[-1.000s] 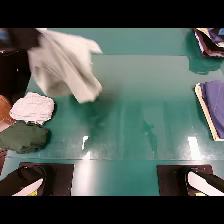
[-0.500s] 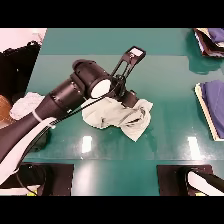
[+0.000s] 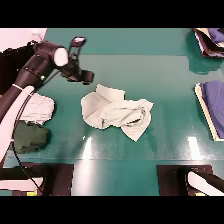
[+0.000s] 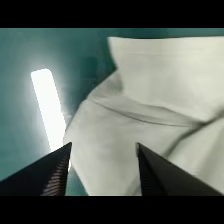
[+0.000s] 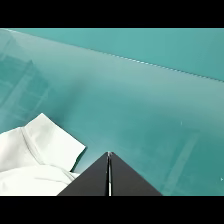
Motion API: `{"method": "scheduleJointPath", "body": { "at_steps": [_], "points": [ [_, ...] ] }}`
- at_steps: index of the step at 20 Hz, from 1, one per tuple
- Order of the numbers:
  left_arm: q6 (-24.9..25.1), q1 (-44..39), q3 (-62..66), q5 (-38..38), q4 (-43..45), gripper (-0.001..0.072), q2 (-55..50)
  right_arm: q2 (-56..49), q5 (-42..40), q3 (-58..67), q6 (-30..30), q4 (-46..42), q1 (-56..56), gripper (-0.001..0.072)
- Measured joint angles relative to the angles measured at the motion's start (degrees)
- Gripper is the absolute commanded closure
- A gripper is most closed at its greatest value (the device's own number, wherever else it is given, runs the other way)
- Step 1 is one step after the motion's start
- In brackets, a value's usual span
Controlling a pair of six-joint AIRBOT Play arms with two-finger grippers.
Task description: Fold the shirts.
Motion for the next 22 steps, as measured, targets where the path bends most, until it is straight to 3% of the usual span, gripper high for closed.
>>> {"method": "scheduleJointPath", "body": {
  "at_steps": [4, 10, 16, 18, 19, 22],
  "points": [
    [6.3, 8.1, -7.0, 4.7, -10.4, 0.0225, -1.7, -0.5, 0.5, 0.0, 0.0, 0.0, 0.0, 0.0694],
    [17.2, 11.3, -9.9, 7.5, -23.1, 0.0225, -8.5, -3.9, 4.5, 0.0, 0.0, 0.0, 3.1, 0.0694],
    [21.9, 11.7, -10.3, 7.4, -29.0, 0.0245, -11.5, -8.0, 5.7, 0.0, 0.0, 0.0, 5.6, 0.0694],
    [22.5, 11.8, -10.4, 7.4, -29.5, 0.0565, -11.9, -9.2, 5.9, 0.0, 0.3, 0.0, 5.6, 0.0694],
    [22.6, 11.8, -10.4, 7.5, -29.7, 0.0679, -12.0, -9.8, 6.2, 0.0, 0.8, 0.0, 5.5, 0.0694],
    [23.0, 11.9, -9.7, 7.6, -29.9, 0.068, -12.0, -11.6, 8.0, 0.0, 2.4, -0.2, 4.3, 0.0694]
  ]
}}
